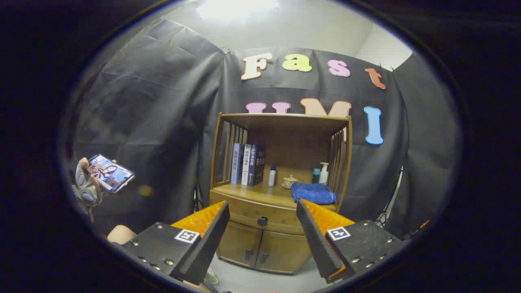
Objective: Pull open the drawer, take out the items inside it, and place them on the countertop above the cabinet.
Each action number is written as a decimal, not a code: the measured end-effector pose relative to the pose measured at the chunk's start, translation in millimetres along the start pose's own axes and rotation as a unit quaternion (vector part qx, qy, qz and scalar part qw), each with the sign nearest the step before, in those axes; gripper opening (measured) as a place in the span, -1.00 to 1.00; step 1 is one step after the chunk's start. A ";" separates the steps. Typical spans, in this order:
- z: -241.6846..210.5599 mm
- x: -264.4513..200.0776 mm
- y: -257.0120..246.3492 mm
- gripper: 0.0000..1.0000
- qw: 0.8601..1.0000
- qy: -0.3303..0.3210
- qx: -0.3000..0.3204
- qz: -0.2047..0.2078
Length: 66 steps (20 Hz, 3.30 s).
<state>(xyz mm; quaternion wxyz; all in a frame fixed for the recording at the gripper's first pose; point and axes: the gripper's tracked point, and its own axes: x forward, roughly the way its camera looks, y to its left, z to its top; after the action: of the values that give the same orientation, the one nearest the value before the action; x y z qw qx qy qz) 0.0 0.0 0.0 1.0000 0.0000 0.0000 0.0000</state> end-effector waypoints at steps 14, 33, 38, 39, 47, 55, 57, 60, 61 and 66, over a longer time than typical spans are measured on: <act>-13.1 11.5 1.5 0.97 1.000 0.017 -0.009 0.003; -174.7 213.9 12.8 0.97 0.996 0.064 0.014 -0.066; -224.7 258.1 12.0 0.77 0.990 0.109 0.026 -0.085; -231.3 264.5 9.1 0.68 0.989 0.114 0.027 -0.095; -266.9 310.1 11.3 -0.05 0.979 0.155 0.088 -0.103; -264.0 297.6 8.9 -0.38 0.974 0.173 0.106 -0.105; -264.3 296.9 7.9 -0.38 0.973 0.178 0.094 -0.111; -264.9 293.3 8.4 -0.38 0.970 0.184 0.107 -0.120; -264.7 291.8 8.3 -0.38 0.969 0.185 0.109 -0.123; -262.9 269.2 12.0 -0.38 0.968 0.189 0.098 -0.130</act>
<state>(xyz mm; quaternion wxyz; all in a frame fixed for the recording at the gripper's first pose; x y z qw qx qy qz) 269.2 12.0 -262.9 0.9684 0.0981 0.1889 -0.1302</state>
